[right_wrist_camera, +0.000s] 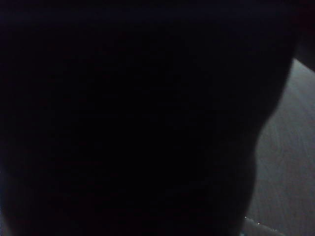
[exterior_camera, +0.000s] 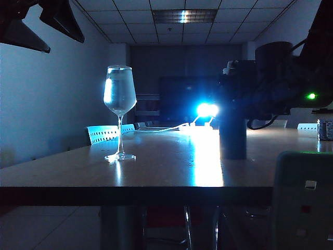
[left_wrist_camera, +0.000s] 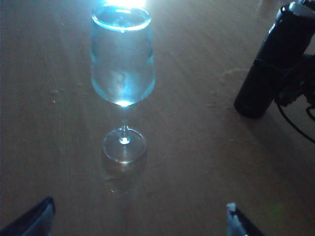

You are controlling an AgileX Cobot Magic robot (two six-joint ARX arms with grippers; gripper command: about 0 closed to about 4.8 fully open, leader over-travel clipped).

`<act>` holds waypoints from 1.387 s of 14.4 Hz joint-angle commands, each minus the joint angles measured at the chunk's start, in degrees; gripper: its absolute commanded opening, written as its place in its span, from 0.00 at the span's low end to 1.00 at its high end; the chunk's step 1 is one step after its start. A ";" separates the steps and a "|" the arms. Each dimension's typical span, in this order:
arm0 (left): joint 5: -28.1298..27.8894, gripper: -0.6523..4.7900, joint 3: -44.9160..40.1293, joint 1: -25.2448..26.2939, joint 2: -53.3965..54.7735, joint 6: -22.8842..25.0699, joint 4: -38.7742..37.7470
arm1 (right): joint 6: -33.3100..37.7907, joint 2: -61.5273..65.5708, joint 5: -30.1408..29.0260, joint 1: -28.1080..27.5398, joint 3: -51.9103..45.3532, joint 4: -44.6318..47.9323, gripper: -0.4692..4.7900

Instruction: Pick up the black thermos cup, pour some water from it into the stemmed glass, and then put the thermos cup back on the table.

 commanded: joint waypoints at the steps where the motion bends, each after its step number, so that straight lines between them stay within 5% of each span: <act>1: 0.42 1.00 0.22 -0.04 -0.22 0.04 -0.55 | -0.42 -0.46 0.07 -0.02 0.22 0.61 0.40; 3: 0.42 1.00 0.22 -0.04 -0.22 0.02 -0.59 | -0.39 -0.46 0.09 -0.02 0.24 0.59 0.44; 5: 0.42 1.00 0.22 -0.04 -0.22 0.04 -0.57 | -0.39 -0.46 0.07 0.00 0.24 0.59 0.95; 6: 0.39 1.00 0.22 -0.04 -0.22 0.04 -0.55 | -0.39 -0.48 0.07 0.00 0.22 0.59 1.00; 11: 0.37 1.00 0.24 0.04 -2.10 0.04 -0.66 | -0.39 -5.44 3.74 0.00 -2.69 -3.58 1.00; 15: 0.17 1.00 0.22 0.07 -12.17 0.04 -4.57 | -0.26 -22.56 2.99 0.04 -14.82 -7.26 1.00; 20: -0.28 1.00 0.24 0.07 -36.04 0.07 -20.02 | 0.11 -61.05 -4.26 0.39 -19.52 -43.36 1.00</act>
